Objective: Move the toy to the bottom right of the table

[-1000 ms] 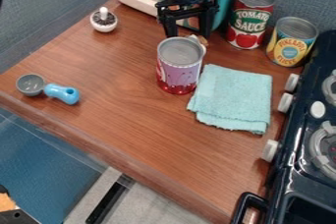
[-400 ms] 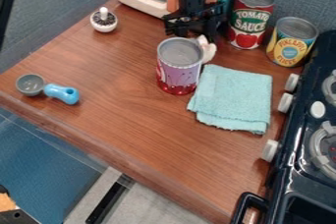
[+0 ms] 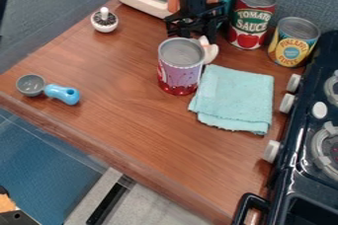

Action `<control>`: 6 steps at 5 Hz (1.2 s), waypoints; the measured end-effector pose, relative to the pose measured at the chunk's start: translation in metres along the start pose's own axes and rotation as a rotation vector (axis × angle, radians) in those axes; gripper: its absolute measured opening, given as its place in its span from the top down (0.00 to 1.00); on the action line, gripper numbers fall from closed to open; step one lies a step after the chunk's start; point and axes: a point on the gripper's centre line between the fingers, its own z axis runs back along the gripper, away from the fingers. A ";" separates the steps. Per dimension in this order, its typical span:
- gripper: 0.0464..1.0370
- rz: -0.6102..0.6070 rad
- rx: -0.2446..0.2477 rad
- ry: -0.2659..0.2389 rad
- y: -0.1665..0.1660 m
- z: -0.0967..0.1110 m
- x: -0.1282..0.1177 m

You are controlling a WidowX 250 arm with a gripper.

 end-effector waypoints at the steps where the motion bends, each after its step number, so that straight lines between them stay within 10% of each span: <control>1: 0.52 -0.005 -0.003 -0.068 0.004 0.024 -0.009; 3: 0.53 -0.032 -0.084 -0.211 0.028 0.084 -0.052; 6: 0.53 -0.357 -0.150 -0.082 0.047 0.066 -0.137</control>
